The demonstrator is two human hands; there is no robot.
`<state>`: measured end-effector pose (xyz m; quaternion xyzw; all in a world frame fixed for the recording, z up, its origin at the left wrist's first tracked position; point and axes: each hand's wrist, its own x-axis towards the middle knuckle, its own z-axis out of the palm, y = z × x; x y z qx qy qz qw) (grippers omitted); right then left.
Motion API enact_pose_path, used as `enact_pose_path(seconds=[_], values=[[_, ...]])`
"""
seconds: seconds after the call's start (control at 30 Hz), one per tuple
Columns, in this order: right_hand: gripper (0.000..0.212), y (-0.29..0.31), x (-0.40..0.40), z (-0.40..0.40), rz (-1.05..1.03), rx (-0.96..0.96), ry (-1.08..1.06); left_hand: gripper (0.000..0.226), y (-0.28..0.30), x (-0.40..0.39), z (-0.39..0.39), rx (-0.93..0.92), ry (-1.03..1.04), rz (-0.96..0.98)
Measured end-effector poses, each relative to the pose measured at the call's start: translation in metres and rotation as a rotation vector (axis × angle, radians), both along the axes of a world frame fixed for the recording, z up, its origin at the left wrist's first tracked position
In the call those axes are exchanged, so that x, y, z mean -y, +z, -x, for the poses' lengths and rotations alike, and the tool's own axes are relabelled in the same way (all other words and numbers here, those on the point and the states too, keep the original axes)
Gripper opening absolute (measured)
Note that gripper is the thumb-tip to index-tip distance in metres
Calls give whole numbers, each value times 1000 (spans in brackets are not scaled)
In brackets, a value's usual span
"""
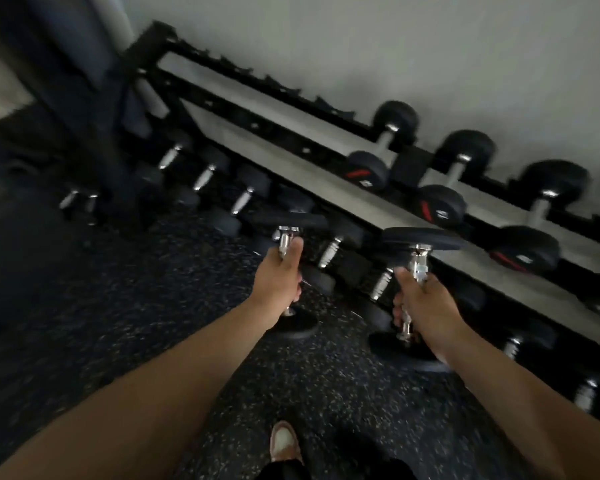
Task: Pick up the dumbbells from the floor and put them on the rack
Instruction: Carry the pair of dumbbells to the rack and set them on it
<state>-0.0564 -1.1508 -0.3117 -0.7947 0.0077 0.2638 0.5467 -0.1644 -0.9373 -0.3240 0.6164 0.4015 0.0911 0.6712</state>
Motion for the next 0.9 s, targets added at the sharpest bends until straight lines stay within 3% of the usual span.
enact_pose_path(seconds=[0.23,0.43,0.9], values=[[35,14,-142,-13,-44,4,242,38,13,-113,36,-8,216,-24],[36,12,-257,-30,-78,-20,437,45,14,-196,40,-46,391,-87],[33,7,-508,-65,-133,-115,692,47,30,-390,23,-41,651,-71]])
